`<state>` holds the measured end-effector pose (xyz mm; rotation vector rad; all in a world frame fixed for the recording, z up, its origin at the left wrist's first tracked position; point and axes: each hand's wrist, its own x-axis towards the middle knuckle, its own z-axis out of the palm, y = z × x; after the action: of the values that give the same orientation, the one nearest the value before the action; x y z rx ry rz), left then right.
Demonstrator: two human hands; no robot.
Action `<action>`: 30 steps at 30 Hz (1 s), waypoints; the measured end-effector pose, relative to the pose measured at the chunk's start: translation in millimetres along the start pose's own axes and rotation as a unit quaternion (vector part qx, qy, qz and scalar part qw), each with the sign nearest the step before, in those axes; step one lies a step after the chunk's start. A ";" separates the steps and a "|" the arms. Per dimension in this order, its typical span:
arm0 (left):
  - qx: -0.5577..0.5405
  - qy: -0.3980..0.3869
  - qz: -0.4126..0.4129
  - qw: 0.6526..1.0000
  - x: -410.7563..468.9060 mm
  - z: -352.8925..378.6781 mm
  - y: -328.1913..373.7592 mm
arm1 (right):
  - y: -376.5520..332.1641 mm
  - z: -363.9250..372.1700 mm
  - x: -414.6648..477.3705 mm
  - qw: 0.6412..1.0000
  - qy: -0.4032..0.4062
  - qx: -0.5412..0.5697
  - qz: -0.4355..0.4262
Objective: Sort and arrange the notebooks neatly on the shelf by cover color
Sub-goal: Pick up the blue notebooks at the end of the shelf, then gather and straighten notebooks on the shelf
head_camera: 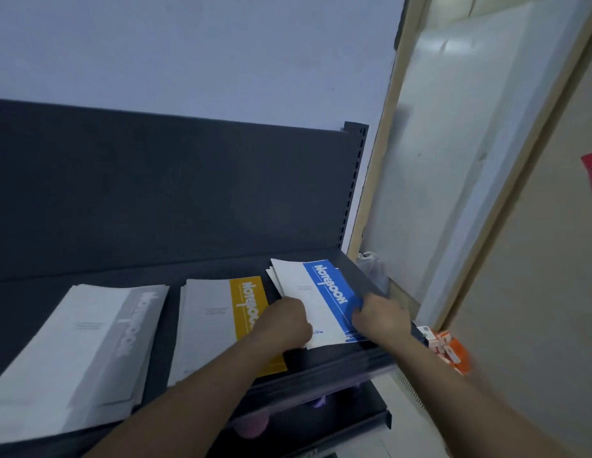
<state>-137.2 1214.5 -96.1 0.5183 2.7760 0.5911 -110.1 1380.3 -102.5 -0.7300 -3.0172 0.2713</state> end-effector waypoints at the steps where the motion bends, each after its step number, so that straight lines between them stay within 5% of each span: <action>1: 0.014 -0.001 -0.002 1.000 -0.1 0.0 1.7 | 0.3 -3.3 1.7 1.000 -0.012 -0.010 0.002; 8: 0.042 0.033 -0.012 0.998 -2.1 -7.7 0.4 | -12.0 -9.8 11.5 0.997 -0.002 -0.029 -0.070; 14: 0.128 0.182 -0.060 0.973 -28.2 -42.7 -38.6 | -57.7 -0.7 5.0 0.972 0.054 0.041 -0.226; 20: 0.259 0.255 -0.139 0.921 -80.6 -78.2 -106.5 | -145.2 1.6 -23.8 0.917 0.082 0.044 -0.389; 30: 0.286 0.265 -0.299 0.871 -213.7 -117.9 -233.0 | -304.0 14.6 -134.1 0.817 0.053 0.025 -0.574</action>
<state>-48.4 891.4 -56.1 -0.5045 3.3543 -0.3001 -128.9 1050.8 -61.7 1.0530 -2.6992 0.2220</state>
